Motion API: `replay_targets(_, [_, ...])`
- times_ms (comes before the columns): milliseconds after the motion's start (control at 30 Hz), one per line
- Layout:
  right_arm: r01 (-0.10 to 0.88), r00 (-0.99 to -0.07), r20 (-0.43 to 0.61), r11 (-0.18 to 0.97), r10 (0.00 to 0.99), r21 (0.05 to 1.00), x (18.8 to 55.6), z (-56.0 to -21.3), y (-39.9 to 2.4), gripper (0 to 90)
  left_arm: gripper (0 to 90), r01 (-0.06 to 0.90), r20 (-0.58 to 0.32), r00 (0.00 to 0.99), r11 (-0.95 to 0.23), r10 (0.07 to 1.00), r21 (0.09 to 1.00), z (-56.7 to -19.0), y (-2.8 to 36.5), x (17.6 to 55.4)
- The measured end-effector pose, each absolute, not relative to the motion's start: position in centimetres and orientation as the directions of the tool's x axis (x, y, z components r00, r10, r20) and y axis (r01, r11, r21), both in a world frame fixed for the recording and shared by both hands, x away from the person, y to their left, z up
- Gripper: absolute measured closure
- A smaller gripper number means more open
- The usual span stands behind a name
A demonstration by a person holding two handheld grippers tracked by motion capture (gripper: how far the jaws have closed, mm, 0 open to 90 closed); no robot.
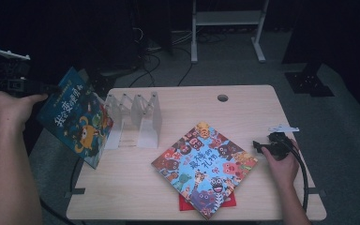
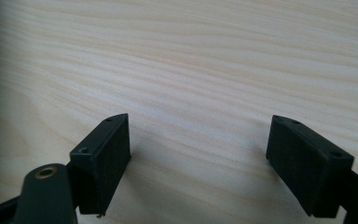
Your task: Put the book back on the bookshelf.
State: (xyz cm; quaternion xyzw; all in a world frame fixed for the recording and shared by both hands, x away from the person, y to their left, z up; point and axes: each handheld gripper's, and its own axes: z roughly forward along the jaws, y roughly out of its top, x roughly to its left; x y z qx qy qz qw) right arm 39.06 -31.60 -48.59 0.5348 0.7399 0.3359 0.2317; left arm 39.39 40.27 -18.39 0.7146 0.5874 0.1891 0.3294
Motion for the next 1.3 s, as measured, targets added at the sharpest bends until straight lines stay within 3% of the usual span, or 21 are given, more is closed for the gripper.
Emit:
replay_targets(300, [0.636, -0.321, 0.016, 0.203, 0.947, 0.745, 39.1, -48.6, -31.6, 20.7, 60.7, 0.678, -0.079, 0.301, -0.155, 0.95, 0.718, -16.8, 39.5, 37.1])
replay_targets(567, [0.636, -0.321, 0.016, 0.203, 0.947, 0.745, 39.1, -48.6, -31.6, 20.6, 80.9, 0.697, -0.088, 0.397, -0.238, 0.913, 0.676, -17.0, 37.7, 36.2])
replay_targets(767, [0.636, -0.321, 0.017, 0.202, 0.947, 0.745, 39.1, -48.6, -31.6, 20.6, 89.3, 0.697, -0.086, 0.469, -0.309, 0.879, 0.647, -18.1, 36.1, 36.0])
replay_targets(1300, [0.635, -0.321, 0.016, 0.203, 0.947, 0.745, 39.1, -48.6, -31.6, 20.7, 86.5, 0.671, -0.094, 0.61, -0.449, 0.787, 0.59, -23.8, 31.1, 35.3])
